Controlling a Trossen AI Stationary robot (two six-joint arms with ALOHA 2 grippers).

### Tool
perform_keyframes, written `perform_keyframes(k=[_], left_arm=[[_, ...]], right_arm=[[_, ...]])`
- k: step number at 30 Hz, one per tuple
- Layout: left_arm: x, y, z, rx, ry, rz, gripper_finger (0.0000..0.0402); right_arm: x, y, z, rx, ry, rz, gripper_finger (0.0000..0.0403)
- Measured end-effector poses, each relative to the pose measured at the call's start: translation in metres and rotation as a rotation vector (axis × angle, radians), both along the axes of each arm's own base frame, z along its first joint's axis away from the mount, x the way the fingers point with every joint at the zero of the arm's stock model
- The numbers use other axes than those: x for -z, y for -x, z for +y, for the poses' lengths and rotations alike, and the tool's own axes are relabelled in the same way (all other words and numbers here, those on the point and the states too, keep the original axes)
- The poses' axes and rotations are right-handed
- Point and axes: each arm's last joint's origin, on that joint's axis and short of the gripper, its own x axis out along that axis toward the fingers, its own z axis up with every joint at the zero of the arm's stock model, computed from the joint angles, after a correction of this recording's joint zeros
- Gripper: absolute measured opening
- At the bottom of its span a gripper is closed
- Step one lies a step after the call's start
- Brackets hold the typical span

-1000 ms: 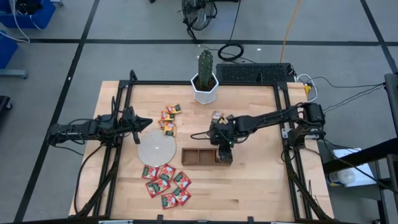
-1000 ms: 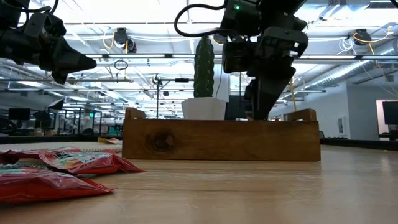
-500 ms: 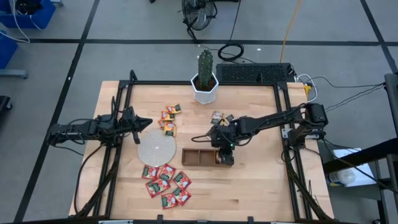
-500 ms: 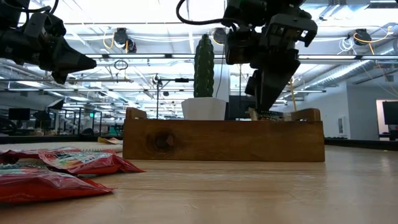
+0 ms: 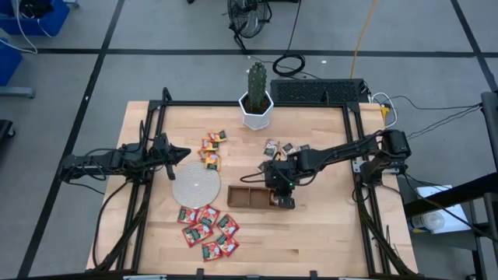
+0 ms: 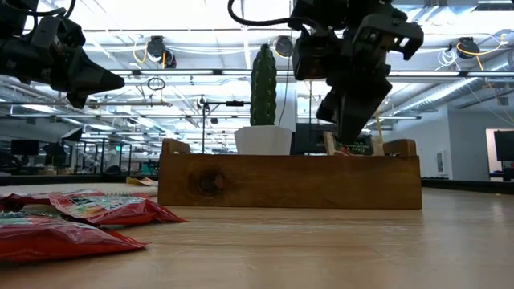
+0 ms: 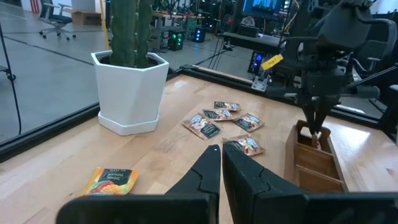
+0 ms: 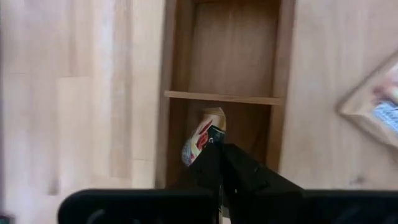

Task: Pick & Place Tea
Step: Put the brown tea bag into the right section of the wooden organizer

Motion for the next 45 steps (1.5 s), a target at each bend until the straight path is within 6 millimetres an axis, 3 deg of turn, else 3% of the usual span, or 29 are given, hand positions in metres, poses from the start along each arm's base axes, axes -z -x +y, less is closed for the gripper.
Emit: perform_keyframes(k=[11, 29, 45], left_arm=[[0.000, 0.000, 0.000, 0.000, 0.000, -0.001, 0.0021], [0.000, 0.000, 0.000, 0.000, 0.000, -0.001, 0.0021], [0.000, 0.000, 0.000, 0.000, 0.000, -0.001, 0.0021]], right_arm=[[-0.028, 0.013, 0.008, 0.072, 0.179, -0.094, 0.0000], [-0.014, 0.019, 0.010, 0.046, 0.248, -0.052, 0.0000], [-0.016, 0.015, 0.009, 0.055, 0.309, -0.108, 0.0000]])
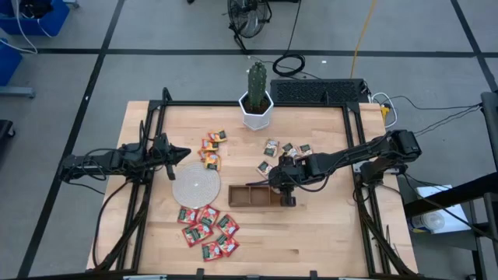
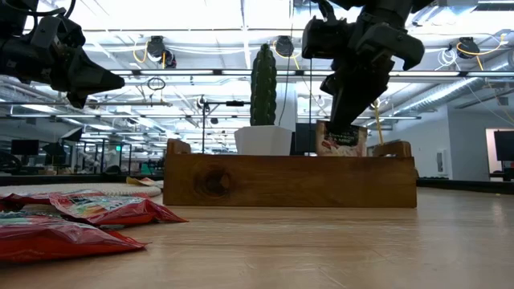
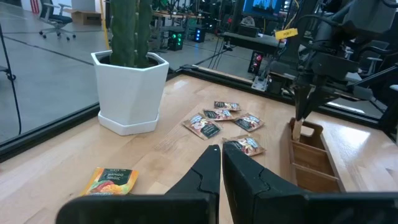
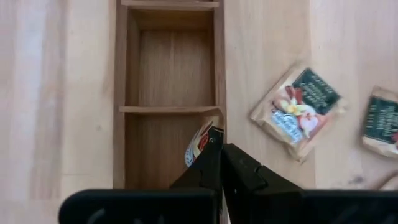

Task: Pick & Place Tea
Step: Put the brown tea bag into the right section of the wooden organizer

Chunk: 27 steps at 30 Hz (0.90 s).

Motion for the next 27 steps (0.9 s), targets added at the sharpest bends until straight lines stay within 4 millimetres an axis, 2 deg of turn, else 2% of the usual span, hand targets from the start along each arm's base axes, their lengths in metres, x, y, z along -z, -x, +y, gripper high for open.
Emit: perform_keyframes(k=[9, 22, 27], left_arm=[[0.0000, 0.0000, 0.0000, 0.000, 0.000, 0.000, 0.0021], [0.0001, 0.0000, 0.0000, 0.000, 0.000, 0.000, 0.0021], [0.0001, 0.0000, 0.0000, 0.000, 0.000, 0.001, 0.0021]], right_arm=[[-0.0002, -0.0002, -0.0018, 0.029, 0.057, -0.010, 0.0009], [-0.0022, -0.0039, -0.0013, 0.025, 0.056, -0.052, 0.0094], [-0.0043, -0.0044, -0.0027, 0.032, 0.148, -0.062, 0.0113]])
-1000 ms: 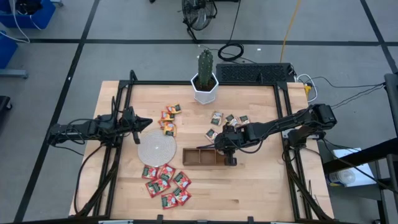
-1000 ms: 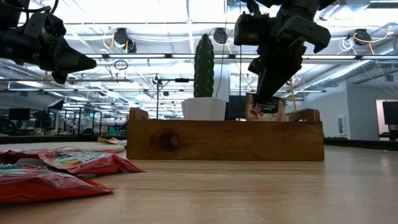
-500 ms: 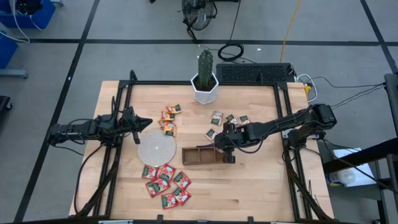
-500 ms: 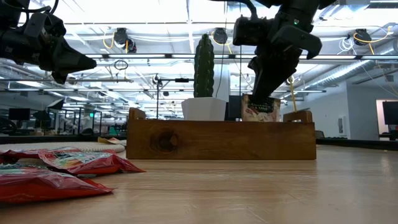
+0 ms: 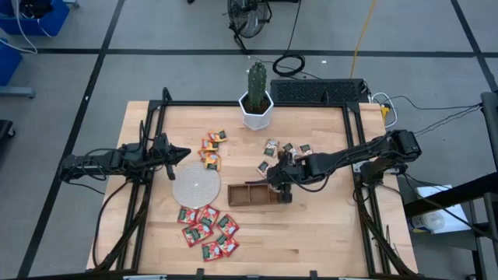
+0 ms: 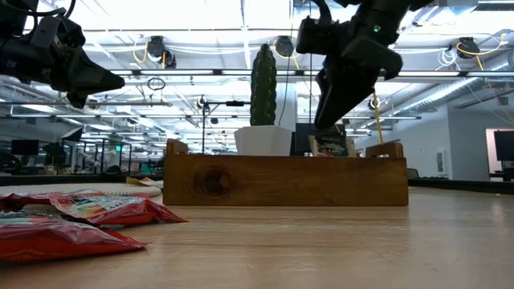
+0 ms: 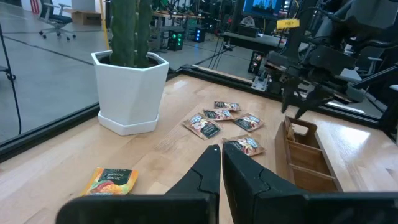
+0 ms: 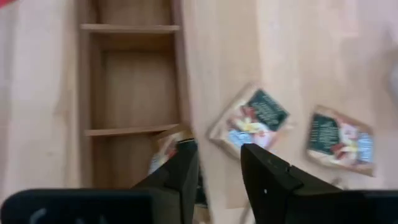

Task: Pick & Place Tea
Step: Put the brown tea bag into the right section of the wooden organizer

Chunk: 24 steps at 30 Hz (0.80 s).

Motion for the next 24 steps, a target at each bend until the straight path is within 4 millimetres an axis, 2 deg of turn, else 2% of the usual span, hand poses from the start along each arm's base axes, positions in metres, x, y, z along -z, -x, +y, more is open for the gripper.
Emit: perform_keyframes(k=[7, 11, 15, 18, 21, 24], left_arm=[[0.000, 0.000, 0.000, 0.000, 0.000, 0.000, 0.0021], [0.000, 0.000, 0.000, 0.000, 0.000, -0.001, 0.0021], [0.000, 0.000, 0.000, 0.000, 0.000, 0.000, 0.0021], [0.000, 0.000, 0.000, 0.000, 0.000, -0.001, 0.0021], [0.000, 0.000, 0.000, 0.000, 0.000, -0.001, 0.0021], [0.000, 0.000, 0.000, 0.000, 0.000, 0.000, 0.0021]], right_arm=[[-0.018, 0.008, -0.008, 0.065, 0.154, -0.044, 0.0118], [-0.036, 0.019, -0.027, 0.210, 0.210, -0.093, 0.0125], [-0.044, 0.019, -0.052, 0.225, 0.198, -0.115, 0.0149], [-0.043, 0.017, -0.084, 0.218, 0.060, -0.108, 0.0175], [-0.043, 0.018, -0.134, 0.271, -0.159, -0.109, 0.0199], [-0.042, 0.025, -0.178, 0.325, -0.271, -0.154, 0.0218]])
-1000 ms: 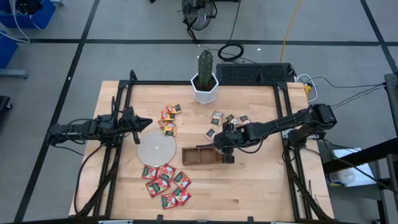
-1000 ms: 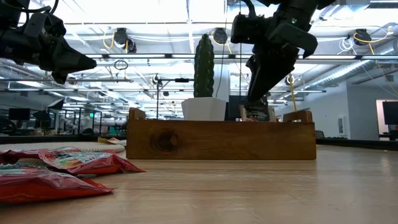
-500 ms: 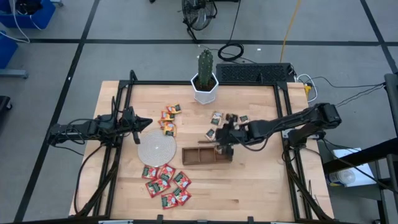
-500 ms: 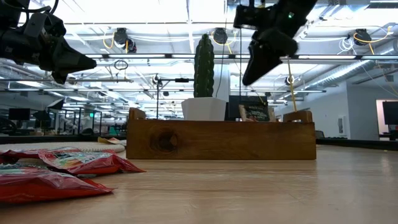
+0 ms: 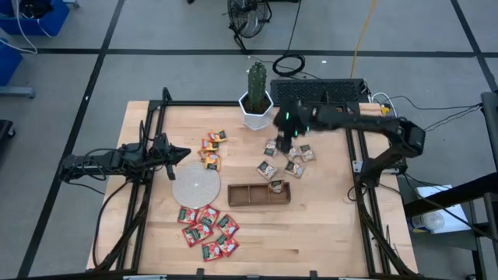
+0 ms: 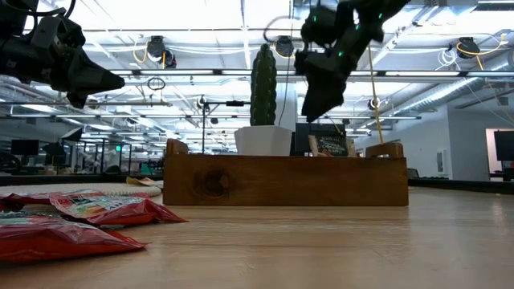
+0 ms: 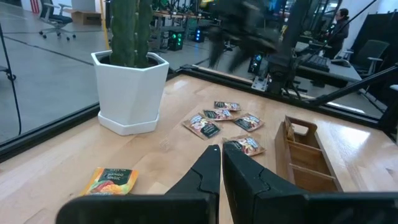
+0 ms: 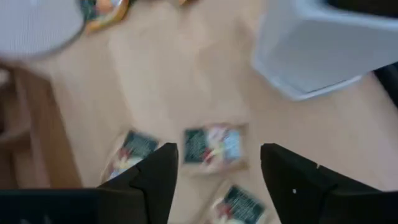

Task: Pick & Place Tea
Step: Put the brown tea bag into the right section of the wooden organizer

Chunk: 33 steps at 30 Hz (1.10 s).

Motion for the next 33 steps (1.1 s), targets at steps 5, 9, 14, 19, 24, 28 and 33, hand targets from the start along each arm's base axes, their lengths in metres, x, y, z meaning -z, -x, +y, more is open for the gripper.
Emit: perform_keyframes(k=[5, 9, 14, 19, 24, 28, 33], left_arm=[[0.000, 0.000, 0.000, 0.000, 0.000, -0.001, 0.0021], [0.000, 0.000, 0.000, 0.000, 0.000, -0.001, 0.0021], [0.000, 0.000, 0.000, 0.000, 0.000, -0.001, 0.0021], [0.000, 0.000, 0.000, 0.000, 0.000, 0.000, 0.0021], [0.000, 0.000, 0.000, 0.000, 0.000, -0.001, 0.0021], [0.000, 0.000, 0.000, 0.000, 0.000, 0.000, 0.0021], [0.000, 0.000, 0.000, 0.000, 0.000, -0.001, 0.0021]], right_arm=[[0.026, 0.012, -0.044, 0.057, -0.124, 0.040, 0.0230], [0.054, 0.007, -0.057, 0.044, -0.231, 0.071, 0.0229], [0.086, -0.003, -0.061, -0.002, -0.326, 0.090, 0.0225], [0.103, -0.008, -0.061, -0.022, -0.405, 0.086, 0.0224], [0.107, -0.009, -0.062, -0.017, -0.401, 0.096, 0.0223], [0.107, -0.009, -0.063, 0.003, -0.360, 0.117, 0.0220], [0.107, -0.011, -0.056, -0.035, -0.424, 0.108, 0.0213]])
